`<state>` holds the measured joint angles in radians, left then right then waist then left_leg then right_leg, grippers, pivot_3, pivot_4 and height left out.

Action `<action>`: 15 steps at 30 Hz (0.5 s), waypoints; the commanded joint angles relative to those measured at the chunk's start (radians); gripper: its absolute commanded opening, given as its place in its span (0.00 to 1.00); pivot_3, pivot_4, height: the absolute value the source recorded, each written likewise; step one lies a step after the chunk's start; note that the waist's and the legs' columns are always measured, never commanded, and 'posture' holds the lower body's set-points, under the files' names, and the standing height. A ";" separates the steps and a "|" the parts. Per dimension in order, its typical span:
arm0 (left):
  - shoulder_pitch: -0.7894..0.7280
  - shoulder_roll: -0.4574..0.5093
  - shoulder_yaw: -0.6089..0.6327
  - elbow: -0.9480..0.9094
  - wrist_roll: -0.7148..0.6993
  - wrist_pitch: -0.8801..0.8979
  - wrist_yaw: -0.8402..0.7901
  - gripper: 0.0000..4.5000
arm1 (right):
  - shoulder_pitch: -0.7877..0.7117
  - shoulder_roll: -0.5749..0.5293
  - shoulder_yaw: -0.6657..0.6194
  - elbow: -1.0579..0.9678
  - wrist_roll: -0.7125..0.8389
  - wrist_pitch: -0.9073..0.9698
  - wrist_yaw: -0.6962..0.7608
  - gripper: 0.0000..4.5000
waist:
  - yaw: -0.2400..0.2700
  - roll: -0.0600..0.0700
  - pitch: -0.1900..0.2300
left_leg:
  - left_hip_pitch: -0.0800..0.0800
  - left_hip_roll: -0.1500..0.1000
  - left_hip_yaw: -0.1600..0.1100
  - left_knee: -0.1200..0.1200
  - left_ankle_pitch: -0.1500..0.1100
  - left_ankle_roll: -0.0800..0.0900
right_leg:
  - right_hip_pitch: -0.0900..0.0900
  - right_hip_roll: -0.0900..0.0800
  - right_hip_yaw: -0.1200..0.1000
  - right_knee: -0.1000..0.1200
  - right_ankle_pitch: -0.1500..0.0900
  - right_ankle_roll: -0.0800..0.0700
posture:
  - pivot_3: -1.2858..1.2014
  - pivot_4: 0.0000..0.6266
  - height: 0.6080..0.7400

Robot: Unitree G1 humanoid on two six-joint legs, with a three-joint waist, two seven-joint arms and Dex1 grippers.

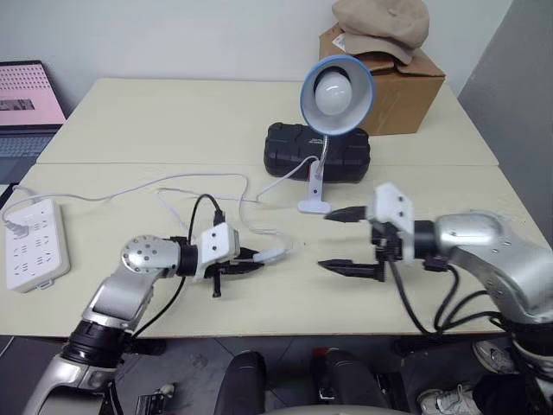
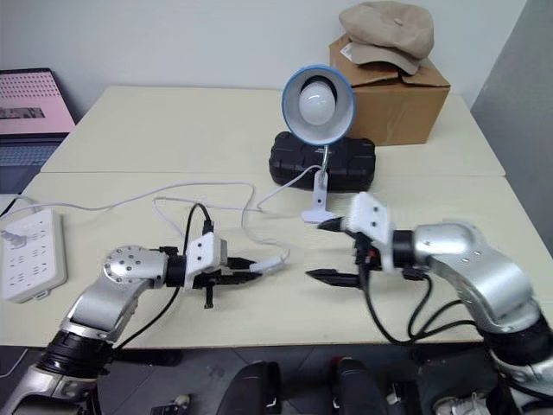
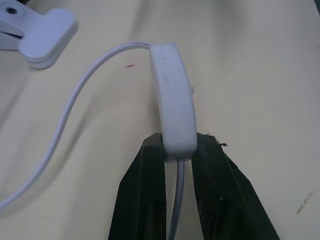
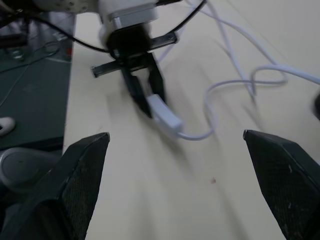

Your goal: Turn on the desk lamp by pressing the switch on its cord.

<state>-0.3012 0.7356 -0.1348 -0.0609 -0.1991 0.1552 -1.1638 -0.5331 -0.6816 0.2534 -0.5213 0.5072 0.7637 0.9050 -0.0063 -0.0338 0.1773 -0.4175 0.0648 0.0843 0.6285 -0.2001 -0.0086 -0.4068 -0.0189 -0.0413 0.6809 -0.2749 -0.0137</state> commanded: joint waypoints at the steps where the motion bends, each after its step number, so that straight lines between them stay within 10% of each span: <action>1: -0.009 0.014 0.042 -0.057 -0.009 0.025 0.038 0.09 | -0.086 0.070 0.101 0.060 -0.071 -0.010 -0.019 1.00 | 0.002 0.000 0.000 | 0.000 0.000 0.000 0.000 0.000 0.000 | 0.000 0.000 0.000 0.000 0.000 0.000 | 0.52 0.24 1.00; 15: 0.029 0.024 0.035 -0.139 0.002 0.063 0.089 0.09 | -0.198 0.212 0.271 0.291 -0.264 -0.138 0.029 1.00 | 0.004 0.000 0.000 | -0.001 0.000 0.001 0.001 0.000 0.000 | -0.001 0.000 0.000 0.000 0.000 0.000 | 0.52 0.24 1.00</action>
<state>-0.2679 0.7463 -0.1114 -0.1611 -0.1948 0.2186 -1.0799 -0.6992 -0.4792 0.5252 -0.2271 0.2614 0.6596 0.9155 -0.0020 -0.0340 0.1772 -0.4188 0.0650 0.0851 0.6291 -0.2000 -0.0085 -0.4075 -0.0191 -0.0419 0.6815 -0.2748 -0.0138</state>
